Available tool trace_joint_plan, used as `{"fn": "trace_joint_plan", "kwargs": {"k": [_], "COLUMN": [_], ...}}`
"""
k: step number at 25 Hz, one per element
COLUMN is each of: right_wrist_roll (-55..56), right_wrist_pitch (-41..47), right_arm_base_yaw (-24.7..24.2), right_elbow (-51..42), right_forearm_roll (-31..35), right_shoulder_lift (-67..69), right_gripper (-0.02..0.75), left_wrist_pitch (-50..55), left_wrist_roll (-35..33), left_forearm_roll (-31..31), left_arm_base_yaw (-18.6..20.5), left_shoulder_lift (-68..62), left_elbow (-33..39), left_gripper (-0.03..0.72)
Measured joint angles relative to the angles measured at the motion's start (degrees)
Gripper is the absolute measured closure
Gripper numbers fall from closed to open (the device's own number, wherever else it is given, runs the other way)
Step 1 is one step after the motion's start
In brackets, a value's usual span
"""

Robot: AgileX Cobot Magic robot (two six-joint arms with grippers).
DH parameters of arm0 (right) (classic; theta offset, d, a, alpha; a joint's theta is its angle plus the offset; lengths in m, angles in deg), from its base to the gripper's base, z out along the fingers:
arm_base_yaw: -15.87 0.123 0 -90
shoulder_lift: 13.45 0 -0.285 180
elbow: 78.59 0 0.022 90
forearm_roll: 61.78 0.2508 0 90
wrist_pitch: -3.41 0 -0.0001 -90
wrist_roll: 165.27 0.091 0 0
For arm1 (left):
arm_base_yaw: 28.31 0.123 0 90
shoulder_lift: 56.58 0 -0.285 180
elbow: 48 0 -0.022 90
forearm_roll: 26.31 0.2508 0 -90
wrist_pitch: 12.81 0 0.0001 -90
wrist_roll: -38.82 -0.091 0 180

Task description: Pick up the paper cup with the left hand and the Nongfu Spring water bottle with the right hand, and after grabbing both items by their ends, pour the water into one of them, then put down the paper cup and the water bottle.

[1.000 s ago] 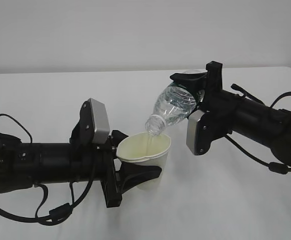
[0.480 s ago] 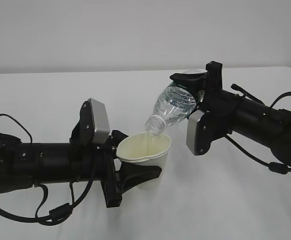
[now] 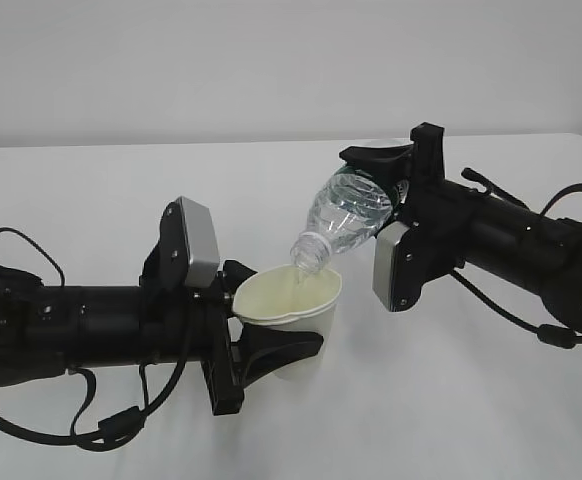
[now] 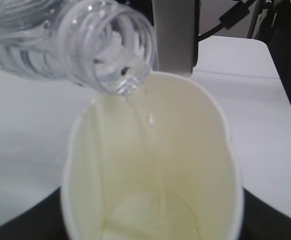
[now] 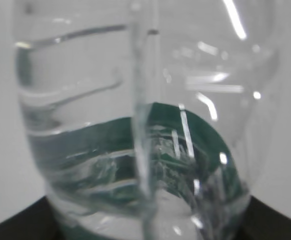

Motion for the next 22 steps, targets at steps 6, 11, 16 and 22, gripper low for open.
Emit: {"fn": "trace_joint_plan", "kwargs": {"k": [6,11,16,22], "right_wrist_roll": [0.00,0.00,0.00,0.00], "right_wrist_pitch": [0.00,0.00,-0.12,-0.12], "right_arm_base_yaw": [0.00,0.00,0.00,0.00], "right_elbow": [0.00,0.00,0.00,0.00], "right_forearm_roll": [0.00,0.00,0.00,0.00], "right_shoulder_lift": [0.00,-0.13,-1.52,-2.14], "right_gripper": [0.318,0.318,0.318,0.318], "left_wrist_pitch": [0.00,0.00,0.00,0.00], "left_wrist_roll": [0.00,0.00,0.00,0.00], "left_forearm_roll": [0.00,0.00,0.00,0.00], "left_arm_base_yaw": [0.00,0.00,0.00,0.00], "left_shoulder_lift": [0.00,0.00,0.00,0.00], "left_elbow": [0.00,0.00,0.00,0.00], "left_gripper": [0.268,0.268,0.268,0.268]}}
